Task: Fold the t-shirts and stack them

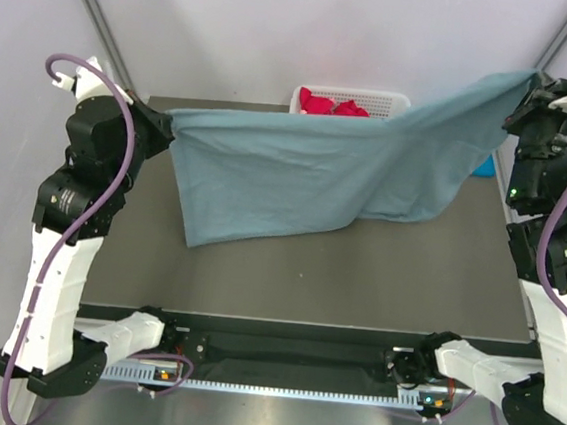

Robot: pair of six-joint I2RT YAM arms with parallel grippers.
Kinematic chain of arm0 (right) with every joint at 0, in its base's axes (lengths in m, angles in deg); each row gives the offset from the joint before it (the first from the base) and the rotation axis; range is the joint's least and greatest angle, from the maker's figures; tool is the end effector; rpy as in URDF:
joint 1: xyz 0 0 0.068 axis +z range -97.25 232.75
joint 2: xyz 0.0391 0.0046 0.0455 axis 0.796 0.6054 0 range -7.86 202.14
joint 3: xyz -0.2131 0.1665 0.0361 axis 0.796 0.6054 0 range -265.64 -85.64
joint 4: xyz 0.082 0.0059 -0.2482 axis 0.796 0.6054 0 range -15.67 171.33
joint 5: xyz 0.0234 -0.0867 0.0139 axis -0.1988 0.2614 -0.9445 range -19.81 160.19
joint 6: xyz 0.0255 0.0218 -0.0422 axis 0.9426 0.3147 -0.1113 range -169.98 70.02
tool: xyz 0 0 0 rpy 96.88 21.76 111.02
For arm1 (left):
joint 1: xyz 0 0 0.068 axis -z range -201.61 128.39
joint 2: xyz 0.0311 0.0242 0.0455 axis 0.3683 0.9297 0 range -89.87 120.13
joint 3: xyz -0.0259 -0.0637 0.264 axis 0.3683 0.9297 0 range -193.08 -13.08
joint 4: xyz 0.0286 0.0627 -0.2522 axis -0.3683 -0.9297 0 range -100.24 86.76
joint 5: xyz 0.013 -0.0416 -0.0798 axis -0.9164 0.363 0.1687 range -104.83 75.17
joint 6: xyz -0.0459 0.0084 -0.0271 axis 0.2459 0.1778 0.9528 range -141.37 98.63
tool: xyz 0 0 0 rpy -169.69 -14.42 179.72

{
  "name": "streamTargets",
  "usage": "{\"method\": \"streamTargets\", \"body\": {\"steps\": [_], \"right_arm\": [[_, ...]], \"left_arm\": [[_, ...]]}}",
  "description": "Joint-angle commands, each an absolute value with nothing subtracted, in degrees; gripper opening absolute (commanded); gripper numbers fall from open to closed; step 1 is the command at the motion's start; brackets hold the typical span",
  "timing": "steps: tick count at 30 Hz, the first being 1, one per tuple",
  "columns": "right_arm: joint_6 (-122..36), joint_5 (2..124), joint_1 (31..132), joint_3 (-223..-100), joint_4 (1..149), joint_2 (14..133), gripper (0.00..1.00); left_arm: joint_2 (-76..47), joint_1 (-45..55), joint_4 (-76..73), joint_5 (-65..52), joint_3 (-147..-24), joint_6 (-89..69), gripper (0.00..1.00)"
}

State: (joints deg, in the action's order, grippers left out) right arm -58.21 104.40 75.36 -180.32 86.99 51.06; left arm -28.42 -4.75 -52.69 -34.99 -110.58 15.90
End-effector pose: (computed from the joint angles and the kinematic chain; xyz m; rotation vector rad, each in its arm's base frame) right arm 0.1393 0.0364 0.5720 0.2061 1.2241 -0.1303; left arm 0.1578 -0.0349 0.5131 -0.5636 1.7142 -0.3591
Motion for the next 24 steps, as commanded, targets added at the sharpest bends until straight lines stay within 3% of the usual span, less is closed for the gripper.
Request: {"method": "streamTargets", "body": {"steps": [1,11,24], "right_arm": [[-63.2,102.0,74.3,-184.6,74.8,50.6,0.0],[-63.2,95.3,74.4,-194.0,74.1,49.5,0.0],[-66.1,91.6,74.3,-202.0,70.8,55.6,0.0]], "left_arm": [[-28.2,-4.8,-44.3,-36.6,-114.7,10.8,0.0],[-28.7,-4.8,-38.5,-36.3,-125.8,8.2,0.0],[-25.8,-4.7,-21.9,-38.8,-127.5,7.9,0.0]]}}
